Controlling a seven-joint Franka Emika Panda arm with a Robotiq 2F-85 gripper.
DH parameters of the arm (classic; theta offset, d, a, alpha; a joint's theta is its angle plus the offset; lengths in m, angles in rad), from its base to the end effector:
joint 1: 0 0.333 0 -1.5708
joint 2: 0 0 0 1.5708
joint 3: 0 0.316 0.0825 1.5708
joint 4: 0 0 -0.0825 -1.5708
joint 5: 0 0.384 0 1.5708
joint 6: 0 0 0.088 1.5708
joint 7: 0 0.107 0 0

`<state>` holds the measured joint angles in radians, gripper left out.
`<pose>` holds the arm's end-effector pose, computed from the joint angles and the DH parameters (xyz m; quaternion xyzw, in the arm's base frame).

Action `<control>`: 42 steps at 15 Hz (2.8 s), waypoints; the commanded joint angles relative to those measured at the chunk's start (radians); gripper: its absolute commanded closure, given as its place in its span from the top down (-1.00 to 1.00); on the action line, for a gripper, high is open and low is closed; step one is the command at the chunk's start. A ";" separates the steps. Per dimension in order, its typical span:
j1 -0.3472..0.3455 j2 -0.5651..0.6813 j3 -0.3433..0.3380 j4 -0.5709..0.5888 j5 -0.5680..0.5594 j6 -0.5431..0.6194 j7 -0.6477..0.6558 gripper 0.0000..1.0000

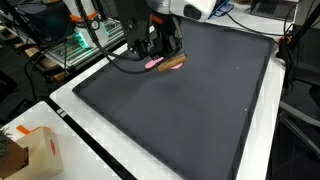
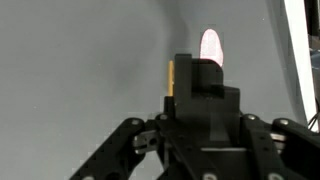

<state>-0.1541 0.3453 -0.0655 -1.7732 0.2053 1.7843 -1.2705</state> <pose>0.5941 -0.1120 0.3445 -0.8686 -0.4597 0.0642 0.1735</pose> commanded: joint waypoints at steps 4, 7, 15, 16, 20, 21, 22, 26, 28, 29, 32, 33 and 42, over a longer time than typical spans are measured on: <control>-0.030 0.050 0.022 0.065 0.029 -0.076 0.037 -0.52; -0.032 0.058 0.028 0.078 0.029 -0.087 0.039 -0.52; -0.018 0.030 0.049 0.087 0.009 -0.070 0.025 -0.52; -0.015 0.024 0.053 0.089 0.003 -0.068 0.022 -0.52; 0.011 -0.019 0.071 0.084 -0.033 -0.056 0.012 -0.52; 0.019 -0.032 0.076 0.081 -0.042 -0.054 0.009 -0.52; 0.031 -0.049 0.080 0.075 -0.062 -0.049 0.005 -0.52; 0.084 -0.113 0.100 0.053 -0.166 -0.024 -0.012 -0.52; 0.114 -0.147 0.113 0.038 -0.235 -0.009 -0.024 -0.52; 0.130 -0.164 0.121 0.028 -0.269 -0.001 -0.033 -0.52; 0.175 -0.204 0.145 0.002 -0.360 0.024 -0.060 -0.52; 0.188 -0.216 0.153 -0.010 -0.386 0.034 -0.065 -0.52; 0.243 -0.218 0.188 -0.014 -0.443 0.035 -0.093 -0.02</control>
<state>0.0861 0.1269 0.1240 -1.7901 -0.2375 1.8219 -1.3642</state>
